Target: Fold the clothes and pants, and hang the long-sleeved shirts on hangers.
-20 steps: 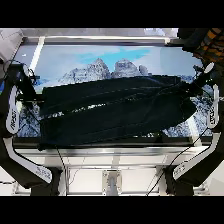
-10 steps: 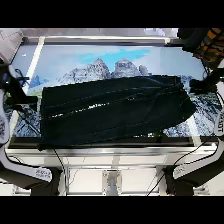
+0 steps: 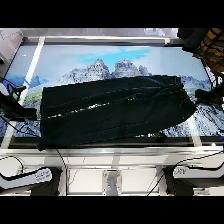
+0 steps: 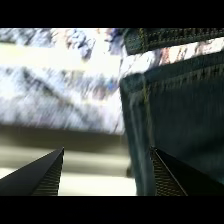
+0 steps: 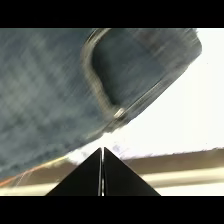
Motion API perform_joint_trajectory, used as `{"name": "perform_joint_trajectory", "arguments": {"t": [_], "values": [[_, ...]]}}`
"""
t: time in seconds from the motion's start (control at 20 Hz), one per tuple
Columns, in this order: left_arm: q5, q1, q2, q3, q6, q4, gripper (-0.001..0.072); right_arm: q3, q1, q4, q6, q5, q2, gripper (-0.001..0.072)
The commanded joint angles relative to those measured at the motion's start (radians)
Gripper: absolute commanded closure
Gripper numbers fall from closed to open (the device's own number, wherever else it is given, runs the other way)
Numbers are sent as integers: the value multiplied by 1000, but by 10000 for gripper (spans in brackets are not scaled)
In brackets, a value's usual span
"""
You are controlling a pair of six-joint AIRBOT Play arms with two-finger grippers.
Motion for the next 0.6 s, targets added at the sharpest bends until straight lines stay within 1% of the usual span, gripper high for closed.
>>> {"name": "perform_joint_trajectory", "arguments": {"t": [0.0, 0.1, 0.15, 0.2, 0.25, 0.45, 0.5, 0.55], "values": [[256, 3, 27, -154, 69, -164, 138, -132, 6, 31, 32, 19, 114, 693], [351, -3, 27, -207, 134, -261, 139, -144, 6, 22, 55, 66, 145, 693], [387, -5, 27, -226, 138, -266, 140, -143, 6, 26, 60, 82, 156, 693], [406, -4, 27, -239, 137, -266, 186, -143, 6, 28, 77, 83, 166, 693], [408, 1, 27, -248, 138, -262, 275, -143, 6, 30, 84, 83, 177, 693], [386, 8, 27, -255, 117, -263, 303, -143, 6, 34, 100, 82, 196, 693], [372, 8, 27, -255, 114, -262, 369, -143, 6, 34, 101, 81, 196, 693], [364, 8, 27, -255, 114, -262, 398, -144, 6, 34, 101, 78, 196, 693]]}}
